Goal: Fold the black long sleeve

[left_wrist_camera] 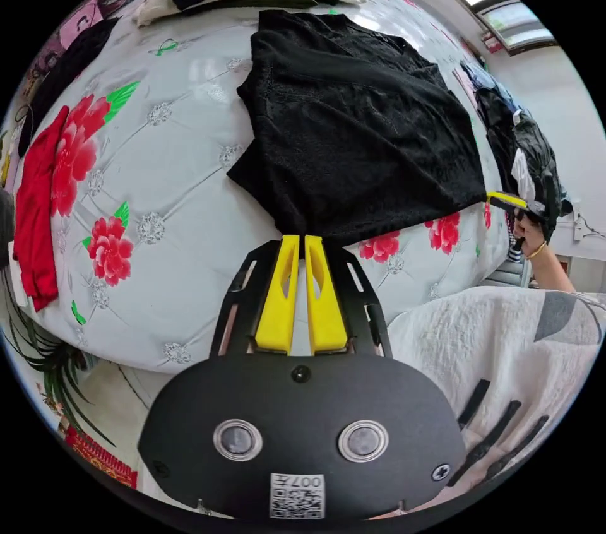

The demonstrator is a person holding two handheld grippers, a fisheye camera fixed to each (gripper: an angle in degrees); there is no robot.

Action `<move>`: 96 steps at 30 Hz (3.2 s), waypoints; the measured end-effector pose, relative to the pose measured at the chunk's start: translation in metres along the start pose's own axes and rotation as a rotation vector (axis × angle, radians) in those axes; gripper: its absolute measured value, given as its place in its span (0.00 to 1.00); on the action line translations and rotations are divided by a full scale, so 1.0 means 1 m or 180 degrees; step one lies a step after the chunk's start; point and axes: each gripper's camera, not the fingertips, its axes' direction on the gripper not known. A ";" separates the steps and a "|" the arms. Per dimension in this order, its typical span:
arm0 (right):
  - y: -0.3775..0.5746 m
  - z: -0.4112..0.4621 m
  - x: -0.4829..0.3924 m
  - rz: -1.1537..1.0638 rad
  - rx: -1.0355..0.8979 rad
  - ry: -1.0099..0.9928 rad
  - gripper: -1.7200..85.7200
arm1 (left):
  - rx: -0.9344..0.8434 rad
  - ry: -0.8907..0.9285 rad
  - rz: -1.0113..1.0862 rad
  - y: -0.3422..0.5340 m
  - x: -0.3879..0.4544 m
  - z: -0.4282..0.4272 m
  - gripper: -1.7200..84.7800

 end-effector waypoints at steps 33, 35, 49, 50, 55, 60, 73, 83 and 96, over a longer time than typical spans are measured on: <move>-0.008 -0.039 0.201 0.2192 0.1195 -0.2083 0.14 | 0.0773 0.1049 -0.1383 -0.091 -0.157 -0.151 0.12; 0.013 -0.020 0.206 0.2460 0.1347 -0.2313 0.14 | 0.0792 0.1118 -0.1494 -0.074 -0.164 -0.153 0.13; -0.198 -0.132 0.034 -0.0345 0.1112 -0.1232 0.04 | 0.0653 0.1422 -0.1560 -0.082 -0.190 -0.161 0.17; -0.209 -0.136 -0.016 -0.0868 0.0997 -0.1033 0.04 | 0.0671 0.1443 -0.1569 -0.080 -0.192 -0.163 0.17; -0.209 -0.078 -0.150 -0.1876 0.0428 -0.1072 0.06 | 0.0794 0.1689 -0.1645 -0.059 -0.216 -0.174 0.17; -0.205 -0.026 -0.140 -0.1627 -0.0040 -0.1390 0.11 | 0.0868 0.1945 -0.1639 -0.045 -0.232 -0.177 0.18; -0.230 -0.001 0.084 0.0530 -0.0003 -0.2282 0.18 | 0.0737 0.2104 -0.1102 -0.055 -0.233 -0.187 0.21; -0.250 0.061 0.067 0.0613 -0.0440 -0.2798 0.14 | 0.0501 0.2054 -0.1018 -0.073 -0.217 -0.150 0.09; -0.393 -0.176 0.001 -0.0525 0.0855 -0.3112 0.06 | 0.1903 0.2260 0.0570 -0.217 -0.130 -0.345 0.07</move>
